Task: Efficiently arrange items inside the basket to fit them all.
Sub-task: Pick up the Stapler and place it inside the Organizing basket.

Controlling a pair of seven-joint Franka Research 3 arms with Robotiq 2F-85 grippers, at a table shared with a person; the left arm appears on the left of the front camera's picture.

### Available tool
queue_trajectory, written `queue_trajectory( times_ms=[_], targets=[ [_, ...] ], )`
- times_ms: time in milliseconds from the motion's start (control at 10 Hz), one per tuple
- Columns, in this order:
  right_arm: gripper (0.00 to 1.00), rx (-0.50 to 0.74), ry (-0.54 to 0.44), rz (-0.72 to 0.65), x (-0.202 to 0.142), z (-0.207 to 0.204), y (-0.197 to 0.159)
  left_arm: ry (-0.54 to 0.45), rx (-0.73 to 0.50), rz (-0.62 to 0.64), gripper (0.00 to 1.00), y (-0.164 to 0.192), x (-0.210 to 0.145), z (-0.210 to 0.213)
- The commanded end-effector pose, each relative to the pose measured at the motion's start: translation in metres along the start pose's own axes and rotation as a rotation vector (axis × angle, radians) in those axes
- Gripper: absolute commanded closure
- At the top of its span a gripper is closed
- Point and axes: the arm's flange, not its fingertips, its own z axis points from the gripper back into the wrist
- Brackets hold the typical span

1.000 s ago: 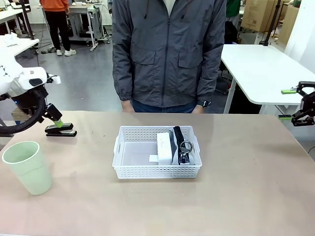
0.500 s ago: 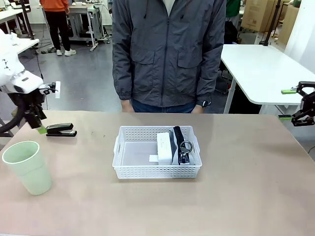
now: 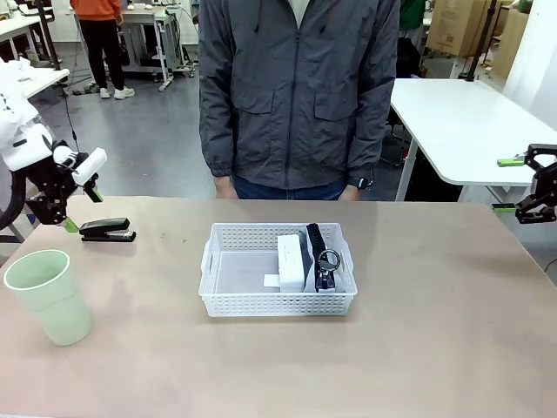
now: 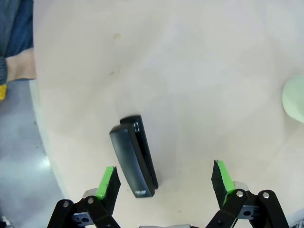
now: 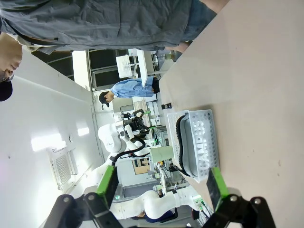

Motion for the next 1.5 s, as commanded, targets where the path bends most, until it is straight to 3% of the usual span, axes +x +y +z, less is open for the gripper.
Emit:
queue_trajectory(
  times_ms=[0, 400, 500, 600, 900, 1000, 1400],
  targets=[
    [0.00, -0.003, 0.013, 0.019, 0.000, 0.003, 0.001, 0.045, -0.001, -0.030, 0.00, -0.001, -0.003, 0.005],
    [0.00, -0.003, 0.013, 0.019, 0.000, 0.003, 0.001, 0.020, -0.006, -0.014, 0.00, 0.000, -0.002, 0.000],
    [0.00, -0.003, 0.013, 0.019, 0.000, 0.003, 0.001, -0.033, -0.025, -0.044, 0.00, 0.006, -0.012, -0.006],
    [0.00, -0.003, 0.013, 0.019, 0.000, 0.003, 0.001, -0.049, 0.034, 0.006, 0.00, 0.011, -0.023, -0.010],
    [0.00, -0.003, 0.013, 0.019, 0.000, 0.003, 0.001, -0.077, -0.011, 0.021, 0.00, 0.025, -0.041, -0.041],
    [0.00, -0.003, 0.013, 0.019, 0.000, 0.003, 0.001, -0.081, 0.041, 0.060, 0.00, 0.032, -0.042, -0.051],
    [0.00, -0.003, 0.013, 0.019, 0.000, 0.003, 0.001, -0.058, 0.004, 0.077, 0.00, 0.056, -0.042, -0.080]
  ],
)
